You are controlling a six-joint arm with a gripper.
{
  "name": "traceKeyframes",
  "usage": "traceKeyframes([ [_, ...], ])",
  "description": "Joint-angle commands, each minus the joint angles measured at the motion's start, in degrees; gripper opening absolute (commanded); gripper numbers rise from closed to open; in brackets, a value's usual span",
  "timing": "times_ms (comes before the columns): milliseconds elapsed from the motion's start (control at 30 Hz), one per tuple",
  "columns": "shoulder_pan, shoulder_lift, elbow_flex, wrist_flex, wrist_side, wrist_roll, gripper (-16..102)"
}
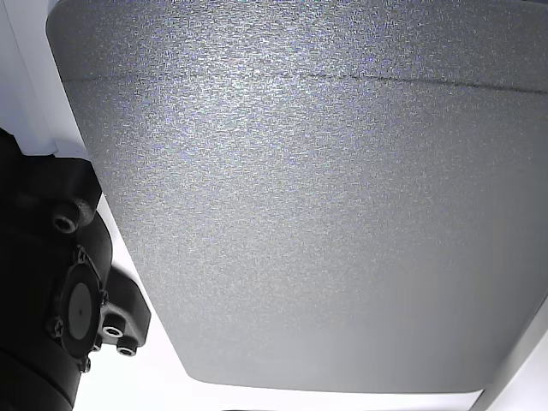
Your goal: Grab top frame and put it into gray box.
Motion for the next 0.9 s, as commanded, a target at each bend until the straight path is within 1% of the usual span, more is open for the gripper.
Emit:
traceKeyframes([
  [0, -3.96, 0.53, -0.18, 0.62, -2.81, 41.22, -12],
  [67, -5.98, -0.35, 1.05, 0.62, -4.04, 46.05, -12],
  [133, -8.09, -2.02, 1.23, 0.62, -7.73, 57.57, -12],
  [233, -10.02, -4.57, 1.76, 0.62, -9.49, 66.45, -12],
  [433, -13.54, -6.42, 1.93, 0.62, -11.78, 68.47, -12],
  [633, -17.49, -7.73, 2.37, 0.70, -15.47, 69.70, -12],
  [733, -18.02, -8.44, 2.72, 0.70, -16.52, 69.17, -12],
  [867, -18.46, -8.53, 3.34, 0.70, -19.34, 69.17, -12],
])
